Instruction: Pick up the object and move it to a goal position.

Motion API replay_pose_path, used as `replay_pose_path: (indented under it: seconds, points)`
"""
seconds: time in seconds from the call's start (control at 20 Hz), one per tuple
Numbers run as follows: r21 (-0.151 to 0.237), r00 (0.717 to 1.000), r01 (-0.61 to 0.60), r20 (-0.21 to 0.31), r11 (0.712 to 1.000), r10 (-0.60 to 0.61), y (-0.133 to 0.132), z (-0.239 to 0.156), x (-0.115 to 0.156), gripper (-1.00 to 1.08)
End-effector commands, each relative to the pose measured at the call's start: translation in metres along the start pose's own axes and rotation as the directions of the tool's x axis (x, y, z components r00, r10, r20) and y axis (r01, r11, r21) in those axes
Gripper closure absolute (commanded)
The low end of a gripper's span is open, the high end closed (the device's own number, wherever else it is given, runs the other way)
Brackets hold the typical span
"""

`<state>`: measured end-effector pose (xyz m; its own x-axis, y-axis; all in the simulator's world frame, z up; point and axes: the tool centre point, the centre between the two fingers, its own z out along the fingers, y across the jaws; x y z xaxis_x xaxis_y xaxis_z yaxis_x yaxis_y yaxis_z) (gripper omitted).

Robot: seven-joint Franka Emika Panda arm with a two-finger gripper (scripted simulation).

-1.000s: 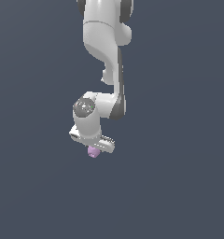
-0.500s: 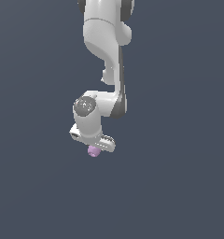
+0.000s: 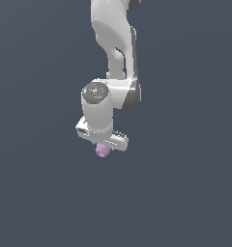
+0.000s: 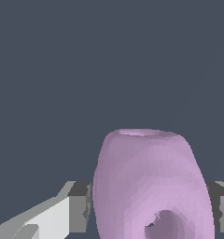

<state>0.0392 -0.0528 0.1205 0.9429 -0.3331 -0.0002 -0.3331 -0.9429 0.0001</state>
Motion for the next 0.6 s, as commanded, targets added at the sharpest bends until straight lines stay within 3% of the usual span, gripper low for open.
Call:
replay_pose_path:
  seconds: [0.0, 0.55]
  points:
    - [0.000, 1.000, 0.000, 0.000, 1.000, 0.000, -0.009, -0.020, -0.003, 1.08]
    - [0.000, 1.000, 0.000, 0.000, 1.000, 0.000, -0.025, -0.052, -0.005, 1.08]
